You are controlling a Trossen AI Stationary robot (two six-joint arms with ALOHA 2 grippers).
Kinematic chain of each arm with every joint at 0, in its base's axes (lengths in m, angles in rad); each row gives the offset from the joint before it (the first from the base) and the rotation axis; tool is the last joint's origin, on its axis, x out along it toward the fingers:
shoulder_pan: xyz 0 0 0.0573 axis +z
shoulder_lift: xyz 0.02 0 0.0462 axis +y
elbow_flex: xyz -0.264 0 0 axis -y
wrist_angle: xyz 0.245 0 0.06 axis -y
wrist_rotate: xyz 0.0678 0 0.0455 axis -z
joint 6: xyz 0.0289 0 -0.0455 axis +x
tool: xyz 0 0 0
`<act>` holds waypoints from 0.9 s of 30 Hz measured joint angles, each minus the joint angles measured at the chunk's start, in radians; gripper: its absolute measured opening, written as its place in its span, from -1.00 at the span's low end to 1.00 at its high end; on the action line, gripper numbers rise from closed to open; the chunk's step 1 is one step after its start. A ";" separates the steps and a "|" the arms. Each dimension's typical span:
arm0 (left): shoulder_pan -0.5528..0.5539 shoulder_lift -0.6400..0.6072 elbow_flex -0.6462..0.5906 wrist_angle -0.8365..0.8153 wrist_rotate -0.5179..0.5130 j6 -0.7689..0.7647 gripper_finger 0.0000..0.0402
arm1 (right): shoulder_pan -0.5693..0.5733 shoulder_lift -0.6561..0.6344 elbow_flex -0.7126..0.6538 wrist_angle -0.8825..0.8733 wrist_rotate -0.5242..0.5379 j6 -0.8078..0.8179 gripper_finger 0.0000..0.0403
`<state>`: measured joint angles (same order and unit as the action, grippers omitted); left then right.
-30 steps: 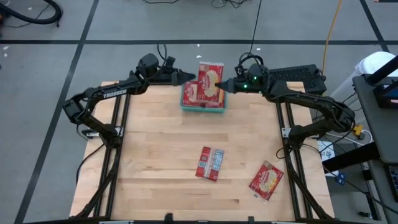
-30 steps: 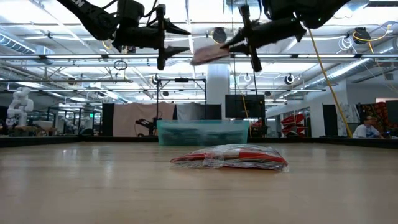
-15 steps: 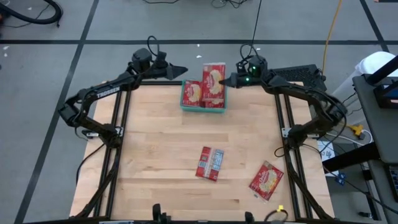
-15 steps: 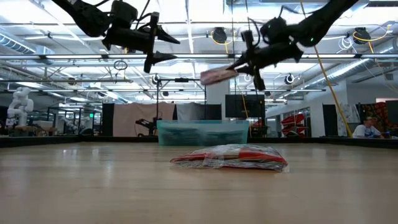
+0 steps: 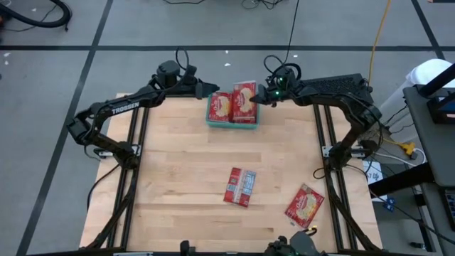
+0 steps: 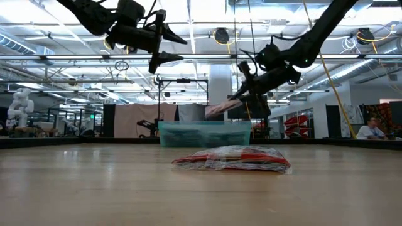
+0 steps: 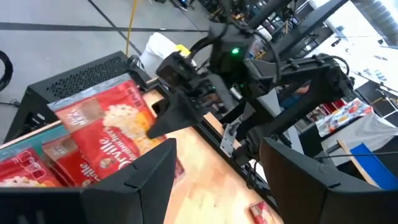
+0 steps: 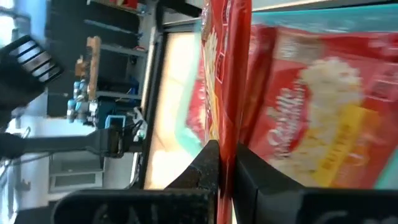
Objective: Sort popcorn bags into baskets
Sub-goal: Put the red popcorn bag into the blue bin
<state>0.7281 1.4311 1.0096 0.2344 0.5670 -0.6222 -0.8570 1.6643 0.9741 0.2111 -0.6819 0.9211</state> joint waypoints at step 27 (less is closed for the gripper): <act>-0.011 0.000 0.000 0.001 -0.019 0.044 0.17 | -0.013 0.038 0.000 -0.153 0.072 -0.024 -0.76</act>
<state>0.7166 1.4311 1.0096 0.2356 0.5476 -0.5785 -0.8696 1.7027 0.9737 0.0586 -0.6100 0.8967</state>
